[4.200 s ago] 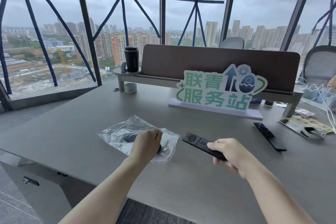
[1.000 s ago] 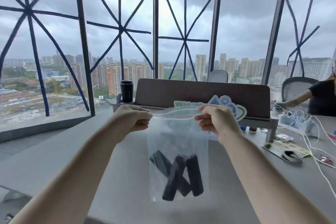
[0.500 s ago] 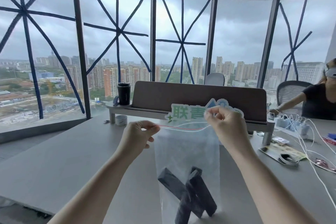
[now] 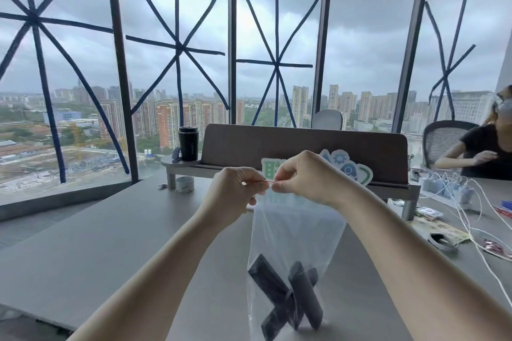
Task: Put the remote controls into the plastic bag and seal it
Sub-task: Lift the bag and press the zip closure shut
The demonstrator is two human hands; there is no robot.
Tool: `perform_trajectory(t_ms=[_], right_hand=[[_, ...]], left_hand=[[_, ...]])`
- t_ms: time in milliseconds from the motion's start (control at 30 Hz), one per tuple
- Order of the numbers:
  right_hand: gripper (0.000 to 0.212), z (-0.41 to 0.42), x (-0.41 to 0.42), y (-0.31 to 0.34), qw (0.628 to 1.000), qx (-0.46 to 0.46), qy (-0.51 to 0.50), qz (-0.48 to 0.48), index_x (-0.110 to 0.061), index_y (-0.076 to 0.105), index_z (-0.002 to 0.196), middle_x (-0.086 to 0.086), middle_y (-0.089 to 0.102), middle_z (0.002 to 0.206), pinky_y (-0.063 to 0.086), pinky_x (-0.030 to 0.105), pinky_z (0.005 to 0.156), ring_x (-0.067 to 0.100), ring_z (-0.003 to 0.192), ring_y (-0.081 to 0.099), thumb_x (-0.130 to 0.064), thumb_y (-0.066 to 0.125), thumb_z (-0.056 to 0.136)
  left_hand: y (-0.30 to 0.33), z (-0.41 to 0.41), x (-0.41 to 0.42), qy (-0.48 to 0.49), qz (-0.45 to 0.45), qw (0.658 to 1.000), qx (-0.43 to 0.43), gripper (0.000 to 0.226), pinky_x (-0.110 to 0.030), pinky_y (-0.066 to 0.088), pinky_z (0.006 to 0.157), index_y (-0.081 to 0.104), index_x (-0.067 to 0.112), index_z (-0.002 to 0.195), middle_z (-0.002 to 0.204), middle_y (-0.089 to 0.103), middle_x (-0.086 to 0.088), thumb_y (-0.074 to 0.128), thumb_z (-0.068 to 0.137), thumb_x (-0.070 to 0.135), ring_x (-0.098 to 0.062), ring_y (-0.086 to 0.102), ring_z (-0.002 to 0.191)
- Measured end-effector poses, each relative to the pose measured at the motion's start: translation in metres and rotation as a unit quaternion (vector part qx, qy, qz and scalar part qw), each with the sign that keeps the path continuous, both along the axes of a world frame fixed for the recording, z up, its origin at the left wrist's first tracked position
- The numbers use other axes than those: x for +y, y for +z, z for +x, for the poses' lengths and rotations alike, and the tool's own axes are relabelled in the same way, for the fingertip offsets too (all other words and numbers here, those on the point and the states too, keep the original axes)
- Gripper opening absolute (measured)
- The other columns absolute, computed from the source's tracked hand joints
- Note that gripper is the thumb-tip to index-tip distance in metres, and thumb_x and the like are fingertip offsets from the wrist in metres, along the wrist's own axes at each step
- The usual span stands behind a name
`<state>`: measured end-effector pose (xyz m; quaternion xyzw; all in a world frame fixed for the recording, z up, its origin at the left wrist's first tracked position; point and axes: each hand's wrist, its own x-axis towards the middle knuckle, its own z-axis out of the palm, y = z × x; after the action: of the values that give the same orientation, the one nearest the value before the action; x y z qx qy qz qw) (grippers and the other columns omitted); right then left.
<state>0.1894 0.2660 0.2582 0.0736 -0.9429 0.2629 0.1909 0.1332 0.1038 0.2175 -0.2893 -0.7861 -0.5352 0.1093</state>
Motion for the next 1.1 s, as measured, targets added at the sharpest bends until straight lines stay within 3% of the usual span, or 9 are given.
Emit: perform_trajectory(t_ms=[133, 367, 633, 800, 967, 1100], right_hand=[[0.011, -0.001, -0.001, 0.008, 1.000, -0.014, -0.007, 0.008, -0.017, 0.077, 0.071, -0.009, 0.064, 0.062, 0.050, 0.031, 0.066, 0.005, 0.061, 0.054, -0.025, 0.076, 0.078], [0.017, -0.002, -0.003, 0.009, 0.999, 0.009, -0.013, 0.031, -0.021, 0.069, 0.065, -0.010, 0.059, 0.059, 0.041, 0.024, 0.058, 0.001, 0.058, 0.050, -0.022, 0.070, 0.082], [0.012, 0.000, 0.006, -0.021, 0.996, 0.037, -0.066, 0.056, -0.024, 0.068, 0.079, -0.010, 0.065, 0.078, 0.053, 0.036, 0.075, 0.016, 0.078, 0.062, -0.030, 0.061, 0.088], [0.014, 0.007, 0.022, -0.036, 0.993, 0.046, -0.097, 0.045, -0.022, 0.068, 0.083, -0.011, 0.061, 0.074, 0.045, 0.030, 0.063, 0.016, 0.074, 0.060, -0.029, 0.060, 0.092], [0.014, 0.005, 0.022, -0.041, 0.991, 0.058, -0.102, 0.063, -0.022, 0.065, 0.086, -0.008, 0.064, 0.087, 0.041, 0.030, 0.067, 0.017, 0.082, 0.060, -0.030, 0.057, 0.094], [0.015, 0.003, 0.023, -0.038, 0.990, 0.059, -0.097, 0.083, -0.027, 0.058, 0.080, -0.010, 0.058, 0.086, 0.042, 0.031, 0.070, 0.017, 0.082, 0.058, -0.028, 0.055, 0.094]], left_hand=[[0.005, -0.002, 0.003, -0.007, -0.010, 1.000, 0.013, 0.006, -0.018, 0.043, 0.039, 0.074, 0.015, 0.075, 0.072, 0.072, -0.007, 0.071, 0.079, 0.017, -0.011, 0.058, 0.051], [0.010, -0.003, 0.005, 0.030, -0.021, 0.998, 0.060, 0.012, -0.012, 0.039, 0.041, 0.072, 0.019, 0.066, 0.059, 0.065, 0.005, 0.070, 0.078, 0.017, -0.004, 0.050, 0.043], [-0.003, -0.015, -0.010, 0.112, 0.038, 0.992, 0.050, 0.013, -0.017, 0.038, 0.046, 0.069, 0.019, 0.064, 0.042, 0.056, 0.015, 0.071, 0.077, 0.014, -0.001, 0.044, 0.038], [-0.003, -0.031, -0.033, 0.147, 0.079, 0.985, 0.036, 0.014, -0.014, 0.041, 0.043, 0.070, 0.015, 0.066, 0.034, 0.052, 0.007, 0.069, 0.078, 0.010, -0.005, 0.047, 0.033], [-0.006, -0.043, -0.043, 0.169, 0.114, 0.979, 0.020, 0.018, -0.028, 0.049, 0.054, 0.069, 0.020, 0.063, 0.038, 0.054, 0.003, 0.069, 0.078, 0.010, -0.009, 0.048, 0.034], [-0.010, -0.052, -0.052, 0.171, 0.143, 0.975, 0.003, 0.022, -0.030, 0.046, 0.056, 0.067, 0.023, 0.060, 0.049, 0.059, -0.007, 0.069, 0.079, 0.010, -0.013, 0.049, 0.037]])
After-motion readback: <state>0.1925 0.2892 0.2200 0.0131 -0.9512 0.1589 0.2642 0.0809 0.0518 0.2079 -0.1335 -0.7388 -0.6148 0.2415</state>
